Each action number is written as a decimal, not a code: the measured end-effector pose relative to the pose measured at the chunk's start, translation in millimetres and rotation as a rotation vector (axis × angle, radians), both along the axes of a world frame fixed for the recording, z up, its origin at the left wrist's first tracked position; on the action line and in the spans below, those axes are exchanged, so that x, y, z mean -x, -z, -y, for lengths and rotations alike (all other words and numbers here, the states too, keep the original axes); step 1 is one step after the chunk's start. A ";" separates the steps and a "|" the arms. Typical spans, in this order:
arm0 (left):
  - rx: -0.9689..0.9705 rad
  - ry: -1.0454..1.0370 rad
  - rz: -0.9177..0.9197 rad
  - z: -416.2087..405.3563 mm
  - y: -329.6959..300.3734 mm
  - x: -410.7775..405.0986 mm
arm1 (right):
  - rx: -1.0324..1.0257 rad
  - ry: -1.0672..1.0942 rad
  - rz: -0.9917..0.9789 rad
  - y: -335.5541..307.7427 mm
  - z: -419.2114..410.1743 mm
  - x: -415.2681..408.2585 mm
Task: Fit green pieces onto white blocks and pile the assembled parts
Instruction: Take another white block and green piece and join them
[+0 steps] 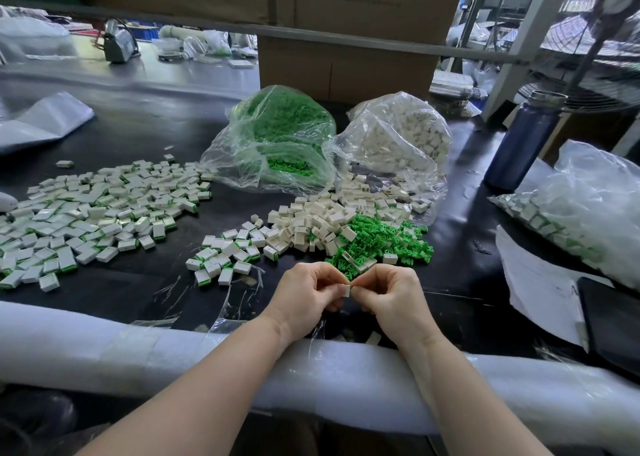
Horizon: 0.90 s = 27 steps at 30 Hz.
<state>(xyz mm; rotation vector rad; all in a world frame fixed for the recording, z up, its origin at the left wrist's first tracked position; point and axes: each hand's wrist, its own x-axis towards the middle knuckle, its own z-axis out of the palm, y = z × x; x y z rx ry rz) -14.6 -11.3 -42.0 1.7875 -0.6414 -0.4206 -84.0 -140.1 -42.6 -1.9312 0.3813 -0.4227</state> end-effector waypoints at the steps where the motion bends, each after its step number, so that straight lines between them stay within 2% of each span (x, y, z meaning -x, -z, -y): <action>1: -0.002 -0.001 0.002 -0.1 -0.1 0.1 | 0.001 -0.004 -0.005 -0.8 -0.1 0.3; 8: 0.069 -0.049 -0.072 -1.3 -2.0 -2.0 | -0.003 0.045 0.059 -3.1 -4.9 -0.8; 14: 0.143 -0.118 -0.146 -0.8 -1.4 -3.2 | 0.082 0.150 0.122 -2.2 -4.2 -0.9; 19: 0.136 -0.134 -0.145 -0.6 -1.2 -2.6 | 0.222 0.297 0.069 0.8 -1.2 -1.9; 21: 0.129 -0.134 -0.142 -0.9 -1.7 -2.2 | 0.274 0.372 0.034 0.9 0.4 -2.3; 24: 0.123 -0.133 -0.143 -1.4 -2.2 -1.8 | 0.328 0.608 -0.086 0.9 6.9 -0.9; 27: 0.122 -0.135 -0.153 -1.6 -2.2 -1.6 | 0.227 0.796 -0.194 -1.2 14.9 1.3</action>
